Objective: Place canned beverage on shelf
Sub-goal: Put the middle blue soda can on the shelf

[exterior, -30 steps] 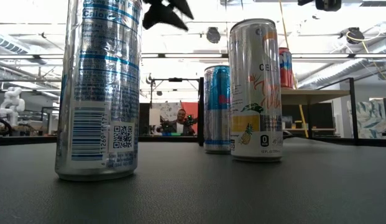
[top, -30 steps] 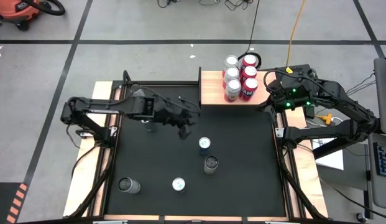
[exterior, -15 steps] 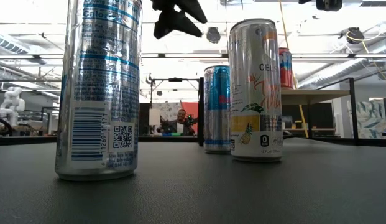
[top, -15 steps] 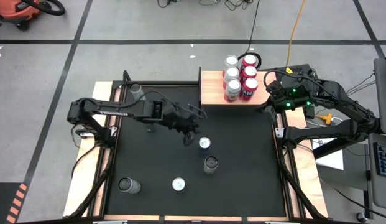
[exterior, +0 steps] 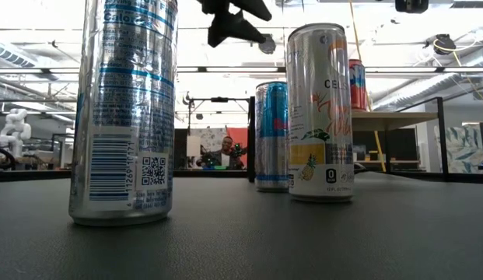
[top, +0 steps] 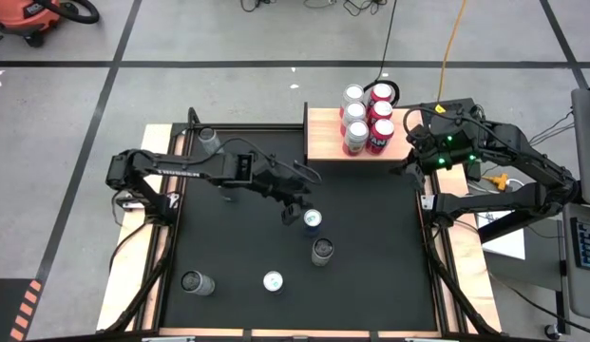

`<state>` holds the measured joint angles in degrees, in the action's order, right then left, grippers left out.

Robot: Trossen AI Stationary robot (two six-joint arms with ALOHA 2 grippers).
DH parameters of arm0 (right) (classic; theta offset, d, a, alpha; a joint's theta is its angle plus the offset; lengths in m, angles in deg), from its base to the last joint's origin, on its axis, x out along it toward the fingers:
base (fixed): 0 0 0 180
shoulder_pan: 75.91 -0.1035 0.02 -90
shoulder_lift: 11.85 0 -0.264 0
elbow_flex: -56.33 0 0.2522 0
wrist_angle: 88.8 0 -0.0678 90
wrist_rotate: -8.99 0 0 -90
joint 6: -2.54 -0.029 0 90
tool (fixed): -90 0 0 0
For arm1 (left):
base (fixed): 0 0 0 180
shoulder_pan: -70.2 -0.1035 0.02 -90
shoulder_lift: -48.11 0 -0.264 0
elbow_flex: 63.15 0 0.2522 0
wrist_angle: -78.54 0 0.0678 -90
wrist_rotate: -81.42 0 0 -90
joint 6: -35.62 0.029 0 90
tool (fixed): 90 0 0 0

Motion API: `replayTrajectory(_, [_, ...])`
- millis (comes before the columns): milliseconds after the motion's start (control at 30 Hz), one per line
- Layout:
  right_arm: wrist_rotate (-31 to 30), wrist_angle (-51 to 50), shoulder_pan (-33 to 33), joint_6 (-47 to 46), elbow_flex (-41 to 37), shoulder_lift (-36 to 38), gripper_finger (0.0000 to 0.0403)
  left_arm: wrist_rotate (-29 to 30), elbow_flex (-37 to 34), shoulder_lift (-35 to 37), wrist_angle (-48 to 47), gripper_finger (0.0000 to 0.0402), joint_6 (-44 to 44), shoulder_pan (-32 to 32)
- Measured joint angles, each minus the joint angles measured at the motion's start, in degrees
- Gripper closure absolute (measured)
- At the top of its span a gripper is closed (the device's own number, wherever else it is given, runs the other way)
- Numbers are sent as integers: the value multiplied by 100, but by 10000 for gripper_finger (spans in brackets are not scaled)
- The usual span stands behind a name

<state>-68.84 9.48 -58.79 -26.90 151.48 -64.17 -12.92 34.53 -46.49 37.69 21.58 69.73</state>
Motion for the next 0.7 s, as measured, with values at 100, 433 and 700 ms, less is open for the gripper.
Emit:
replayTrajectory(100, [-55, 0, 1, 5, 0, -12, 403, 3, 0, -116, -250, 151, 97, 2])
replayTrajectory(433, [-149, 31, 0, 5, 0, -72, 403, -26, 0, -381, -431, 130, 89, 60])
replayTrajectory(700, [-141, 28, 0, -51, 0, -72, 403, -32, -2, -458, -348, 129, 88, 94])
